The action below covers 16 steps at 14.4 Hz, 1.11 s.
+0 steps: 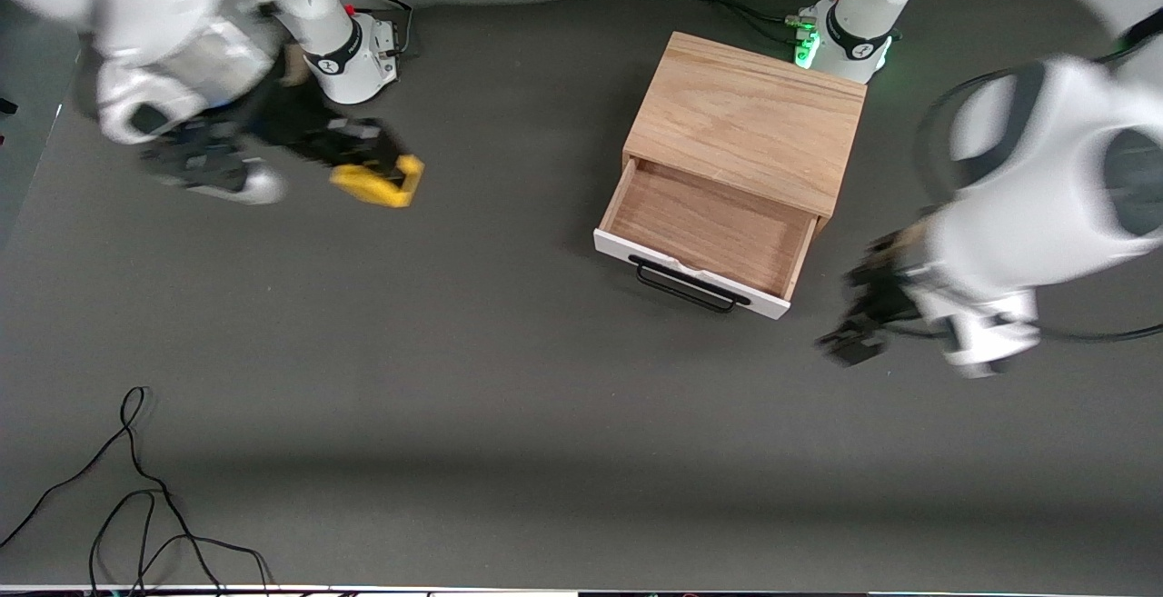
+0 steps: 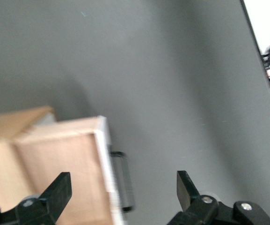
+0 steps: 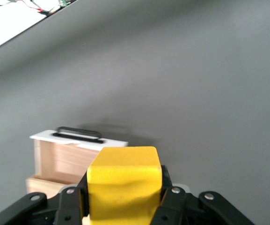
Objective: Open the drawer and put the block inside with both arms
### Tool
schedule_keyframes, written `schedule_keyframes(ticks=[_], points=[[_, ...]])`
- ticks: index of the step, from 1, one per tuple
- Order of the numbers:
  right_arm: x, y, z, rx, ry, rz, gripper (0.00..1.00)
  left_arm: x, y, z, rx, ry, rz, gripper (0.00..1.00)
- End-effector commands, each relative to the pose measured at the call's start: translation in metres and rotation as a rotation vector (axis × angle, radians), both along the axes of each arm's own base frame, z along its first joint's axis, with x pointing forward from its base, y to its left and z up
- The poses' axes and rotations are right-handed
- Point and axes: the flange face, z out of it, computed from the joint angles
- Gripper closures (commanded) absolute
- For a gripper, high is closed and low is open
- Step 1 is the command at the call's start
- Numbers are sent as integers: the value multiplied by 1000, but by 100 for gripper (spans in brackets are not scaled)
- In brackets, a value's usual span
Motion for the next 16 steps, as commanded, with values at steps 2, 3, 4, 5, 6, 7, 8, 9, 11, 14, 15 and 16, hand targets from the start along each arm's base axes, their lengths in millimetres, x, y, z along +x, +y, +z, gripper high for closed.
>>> schedule_keyframes(ticks=[2, 3, 4, 5, 6, 7, 8, 9, 11, 14, 15, 16], points=[[-16, 96, -34, 42, -29, 11, 100, -28, 82, 28, -19, 41, -287, 0], [-24, 128, -54, 15, -53, 53, 100, -35, 97, 33, -21, 47, -360, 0], [-38, 163, -73, -6, -75, 99, 100, -44, 110, 38, -10, 40, -438, 0], [-52, 191, -91, -35, -99, 139, 100, -53, 125, 43, -8, 25, -529, 0], [-58, 208, -108, -57, -103, 137, 100, -63, 134, 45, 0, 8, -619, 0], [-66, 225, -121, -54, -95, 119, 100, -70, 138, 47, 11, -3, -683, 0], [-73, 239, -138, -60, -80, 113, 100, -74, 138, 49, 30, -18, -748, 0], [-80, 253, -158, -81, -65, 117, 100, -77, 138, 53, 63, -30, -801, 0], [-83, 268, -197, -130, -48, 94, 100, -81, 136, 56, 107, -71, -898, 0], [-87, 293, -255, -160, -53, 52, 100, -90, 144, 52, 128, -93, -981, 0], [-87, 297, -269, -170, -57, 32, 100, -89, 145, 51, 127, -90, -986, 0], [-93, 303, -281, -178, -51, 36, 100, -90, 144, 50, 128, -91, -992, 0]])
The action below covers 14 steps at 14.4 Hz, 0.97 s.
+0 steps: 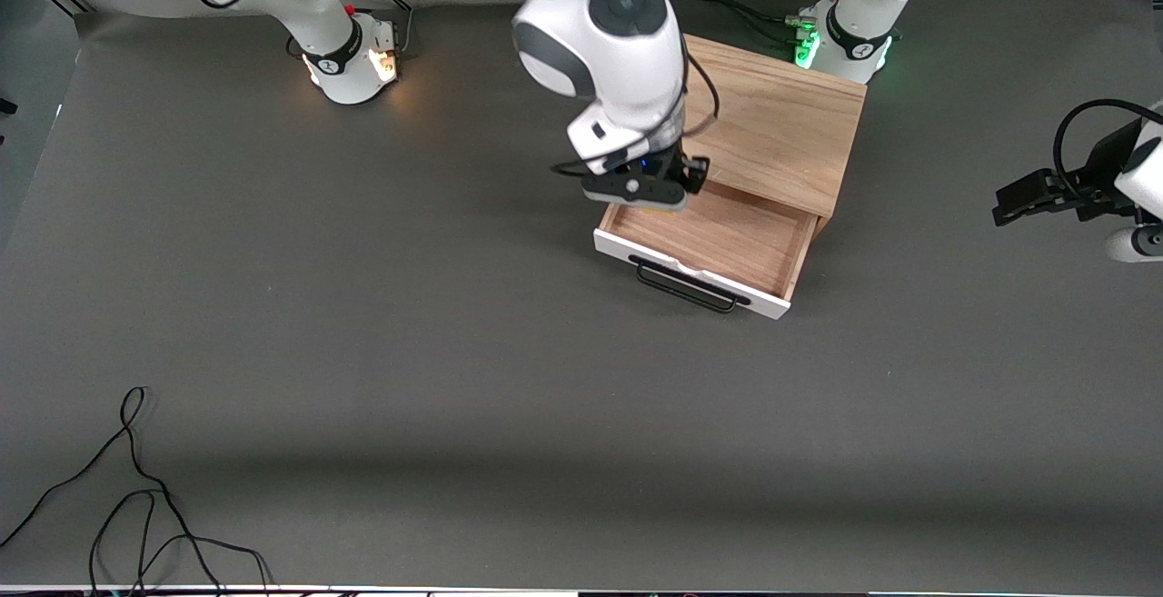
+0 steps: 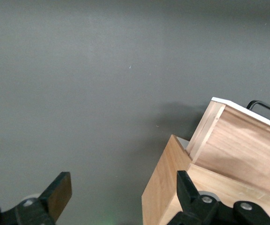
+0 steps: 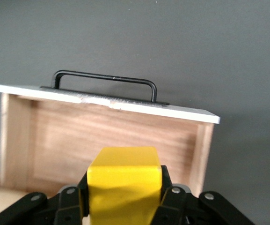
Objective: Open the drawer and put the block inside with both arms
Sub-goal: 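Lower the yellow cube into the open drawer and open the right gripper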
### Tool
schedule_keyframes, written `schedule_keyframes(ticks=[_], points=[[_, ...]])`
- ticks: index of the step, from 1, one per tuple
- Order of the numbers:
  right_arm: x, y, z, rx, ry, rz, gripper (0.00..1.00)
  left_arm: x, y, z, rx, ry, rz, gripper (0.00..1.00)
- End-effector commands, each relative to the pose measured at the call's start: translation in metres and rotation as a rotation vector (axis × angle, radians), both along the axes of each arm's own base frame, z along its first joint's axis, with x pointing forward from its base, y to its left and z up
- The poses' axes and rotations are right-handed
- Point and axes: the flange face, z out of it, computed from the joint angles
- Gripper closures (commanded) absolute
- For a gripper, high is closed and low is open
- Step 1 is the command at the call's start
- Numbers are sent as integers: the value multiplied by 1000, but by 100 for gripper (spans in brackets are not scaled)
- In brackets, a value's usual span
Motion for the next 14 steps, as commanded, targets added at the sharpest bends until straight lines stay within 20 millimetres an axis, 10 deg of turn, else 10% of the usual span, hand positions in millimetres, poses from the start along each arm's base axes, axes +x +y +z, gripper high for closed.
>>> schedule_keyframes(ticks=[1, 14], points=[[-8, 16, -27, -25, -18, -29, 100, -12, 4, 0, 26, -21, -60, 0], [-28, 38, -96, -73, -6, -75, 100, -9, -17, 6, 22, -58, -92, 0]])
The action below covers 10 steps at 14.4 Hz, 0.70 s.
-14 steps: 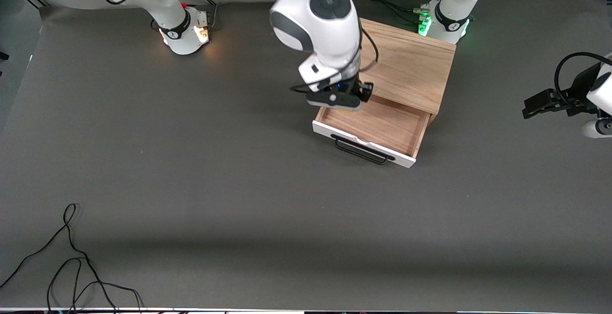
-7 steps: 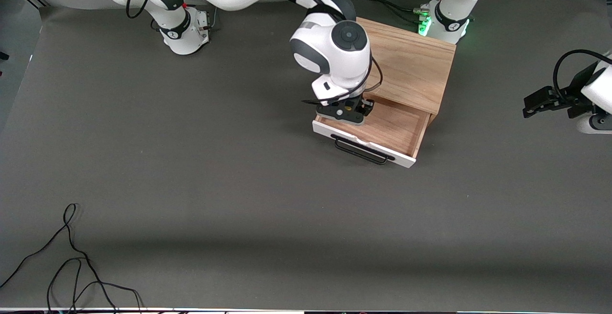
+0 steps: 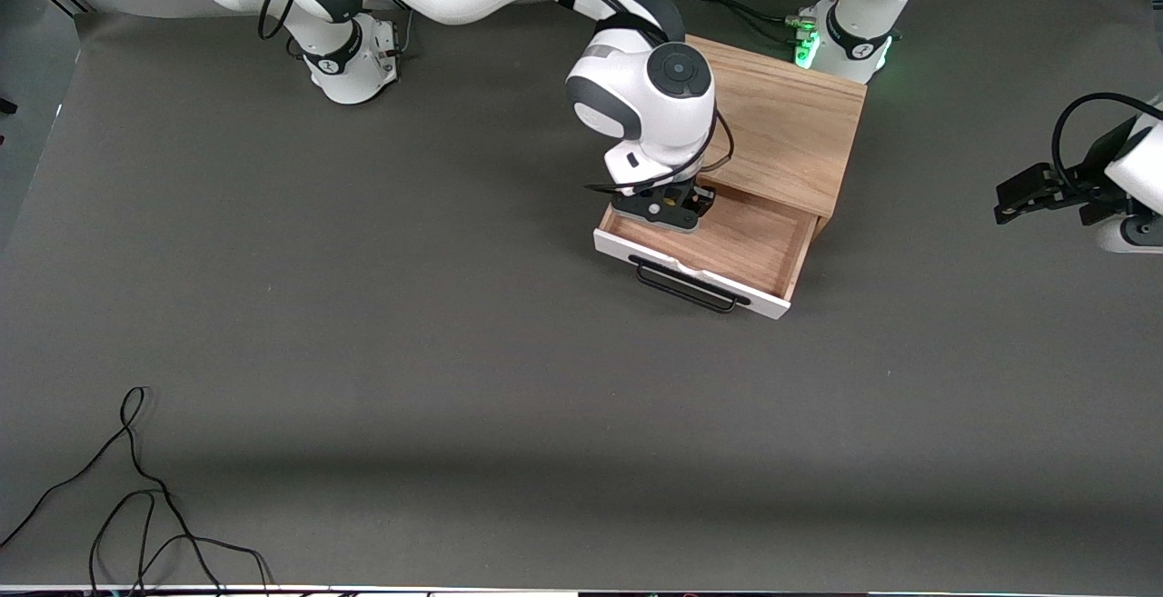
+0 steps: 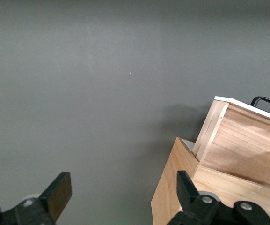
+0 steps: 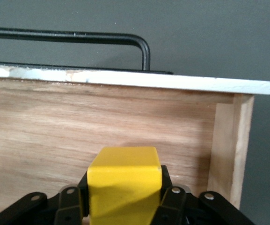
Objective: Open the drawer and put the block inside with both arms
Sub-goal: 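Lower the yellow cube into the open drawer and open the right gripper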
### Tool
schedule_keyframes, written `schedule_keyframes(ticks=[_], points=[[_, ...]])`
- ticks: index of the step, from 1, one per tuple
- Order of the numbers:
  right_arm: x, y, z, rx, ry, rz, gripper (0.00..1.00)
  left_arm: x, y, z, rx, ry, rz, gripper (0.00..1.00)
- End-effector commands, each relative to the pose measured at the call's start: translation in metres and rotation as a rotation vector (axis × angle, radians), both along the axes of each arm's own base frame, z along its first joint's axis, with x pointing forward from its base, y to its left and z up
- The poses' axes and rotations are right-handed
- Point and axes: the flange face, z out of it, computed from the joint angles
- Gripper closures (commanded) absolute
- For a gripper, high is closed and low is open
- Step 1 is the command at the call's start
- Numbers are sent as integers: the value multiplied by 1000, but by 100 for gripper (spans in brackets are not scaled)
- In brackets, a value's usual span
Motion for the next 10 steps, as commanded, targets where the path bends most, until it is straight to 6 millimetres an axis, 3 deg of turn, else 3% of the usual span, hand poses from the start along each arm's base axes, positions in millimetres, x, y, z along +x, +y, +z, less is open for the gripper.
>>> schedule_keyframes(ticks=[1, 2, 3, 5, 8, 10], points=[[1, 7, -5, 13, -46, -35, 95, -6, -8, 7, 15, -26, -18, 0], [1, 7, -6, 13, -49, -36, 87, -7, -6, 7, 16, -23, -15, 0], [0, 8, -7, 10, -52, -32, 71, -7, -8, 8, 17, -25, -19, 0], [-1, 6, -13, -14, -66, -21, 1, -7, -9, 8, 17, -25, -21, 0], [0, 6, -1, -7, -79, -16, 0, -9, -8, 10, 17, -23, -18, 0], [4, 2, 21, 6, -92, -22, 0, -11, -8, 13, 15, -28, -15, 0]])
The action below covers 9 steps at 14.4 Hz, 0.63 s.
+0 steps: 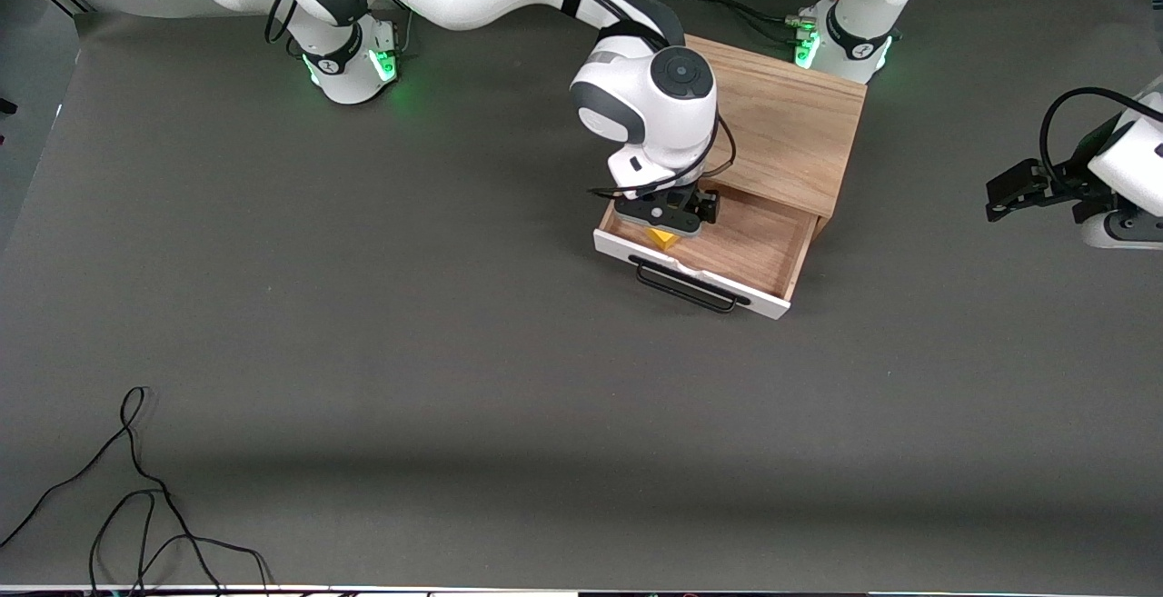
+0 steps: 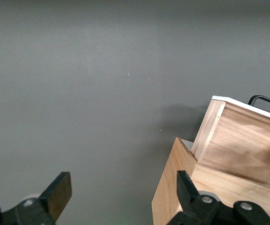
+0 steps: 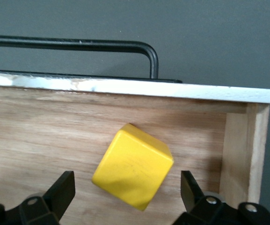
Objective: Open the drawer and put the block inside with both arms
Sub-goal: 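Lower the yellow cube into the open drawer and open the right gripper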
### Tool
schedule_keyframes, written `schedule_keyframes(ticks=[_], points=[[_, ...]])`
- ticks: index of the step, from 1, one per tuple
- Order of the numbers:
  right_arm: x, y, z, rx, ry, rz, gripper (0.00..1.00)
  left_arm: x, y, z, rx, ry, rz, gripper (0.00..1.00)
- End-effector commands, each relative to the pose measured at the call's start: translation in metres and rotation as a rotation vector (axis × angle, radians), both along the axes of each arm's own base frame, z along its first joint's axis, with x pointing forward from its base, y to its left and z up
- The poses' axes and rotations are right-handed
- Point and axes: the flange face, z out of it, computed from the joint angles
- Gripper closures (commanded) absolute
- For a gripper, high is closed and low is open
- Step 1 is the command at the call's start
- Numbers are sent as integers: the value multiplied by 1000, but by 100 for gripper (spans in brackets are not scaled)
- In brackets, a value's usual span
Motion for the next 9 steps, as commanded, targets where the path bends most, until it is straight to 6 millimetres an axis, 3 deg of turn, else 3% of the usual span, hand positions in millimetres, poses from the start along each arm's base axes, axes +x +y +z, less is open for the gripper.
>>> schedule_keyframes(ticks=[1, 3, 5, 7, 9], points=[[5, -7, 38, -2, -42, -22, 0, -9, 0, 8, 1, -17, -8, 0], [17, -26, 75, -16, -42, -10, 0, -11, 0, 9, 1, -16, -8, 0], [41, -62, 117, -6, -21, 19, 0, -21, 2, 11, 3, -17, -7, 0], [67, -111, 173, 52, 16, 67, 0, -23, 2, 13, 4, -19, -7, 0], [100, -176, 214, 87, 31, 61, 0, -20, 2, 12, 2, -19, -5, 0]])
